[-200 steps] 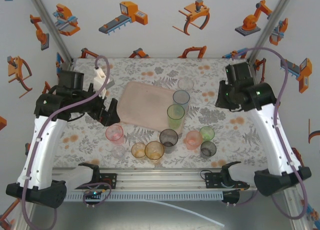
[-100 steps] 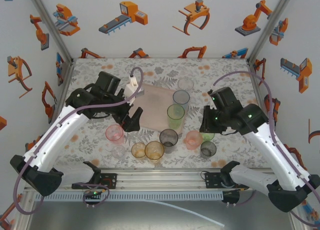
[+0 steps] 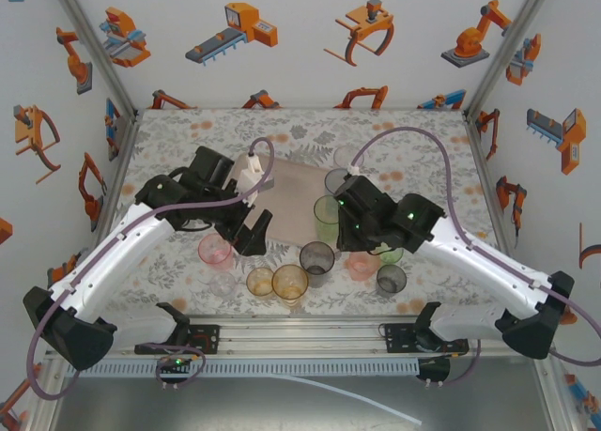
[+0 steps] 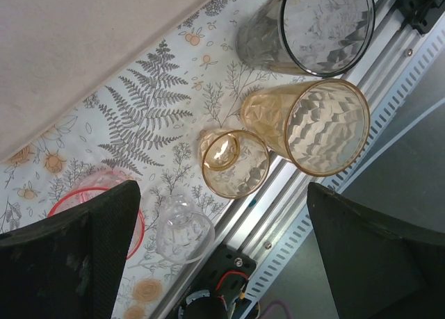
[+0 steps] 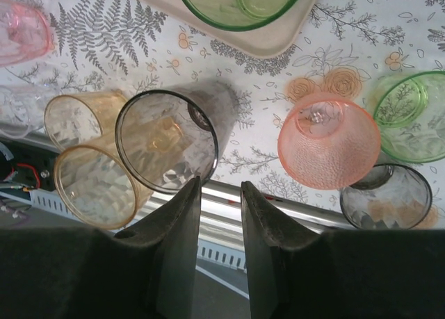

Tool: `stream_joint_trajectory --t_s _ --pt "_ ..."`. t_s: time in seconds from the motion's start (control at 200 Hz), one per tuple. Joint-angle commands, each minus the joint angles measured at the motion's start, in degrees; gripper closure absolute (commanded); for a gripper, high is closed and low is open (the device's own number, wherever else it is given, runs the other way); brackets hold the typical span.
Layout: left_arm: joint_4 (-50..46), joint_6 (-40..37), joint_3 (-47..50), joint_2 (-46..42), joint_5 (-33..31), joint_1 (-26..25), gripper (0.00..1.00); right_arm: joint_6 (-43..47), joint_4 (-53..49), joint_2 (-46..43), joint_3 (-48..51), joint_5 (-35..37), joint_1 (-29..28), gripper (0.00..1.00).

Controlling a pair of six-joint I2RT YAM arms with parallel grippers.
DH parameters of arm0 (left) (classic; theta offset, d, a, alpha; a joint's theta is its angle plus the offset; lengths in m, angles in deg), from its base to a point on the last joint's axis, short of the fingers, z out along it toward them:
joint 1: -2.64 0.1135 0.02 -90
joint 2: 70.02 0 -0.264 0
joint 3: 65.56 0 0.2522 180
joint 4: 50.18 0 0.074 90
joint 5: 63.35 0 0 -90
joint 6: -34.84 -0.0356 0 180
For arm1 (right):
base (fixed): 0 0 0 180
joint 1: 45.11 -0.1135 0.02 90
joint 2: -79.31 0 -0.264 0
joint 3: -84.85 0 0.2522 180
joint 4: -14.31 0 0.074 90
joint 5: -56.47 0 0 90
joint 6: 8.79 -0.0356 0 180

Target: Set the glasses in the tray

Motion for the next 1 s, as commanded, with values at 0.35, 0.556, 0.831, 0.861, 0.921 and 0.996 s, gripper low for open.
stream_joint_trajectory --t_s 0.35,0.556,0.831,0.861,0.921,0.996 --pt "-1.8 -1.7 -3.4 -2.1 -2.7 1.2 0.03 -4.1 2.7 5.2 0.3 2.6 -2.2 0.69" --pt "-3.3 0.4 -6.3 -3.5 -3.4 6.9 0.03 -3.8 2.7 8.0 -0.1 2.2 -2.9 0.69" --pt "-3.8 1.0 -7.7 -5.3 -3.2 9.9 0.03 -3.6 2.1 11.2 -0.4 1.8 -3.1 0.70" --pt "-3.8 1.0 -7.6 -5.6 -3.3 10.1 0.03 -3.5 1.7 11.5 -0.5 1.9 -3.2 0.70" --pt "-3.9 0.9 -7.2 -6.0 -3.2 10.5 0.03 -3.4 1.2 12.0 -0.6 2.0 -3.3 0.70" --pt "-3.9 0.9 -6.7 -6.4 -2.8 10.7 0.03 -3.4 1.0 12.4 -0.4 2.2 -3.3 0.71"
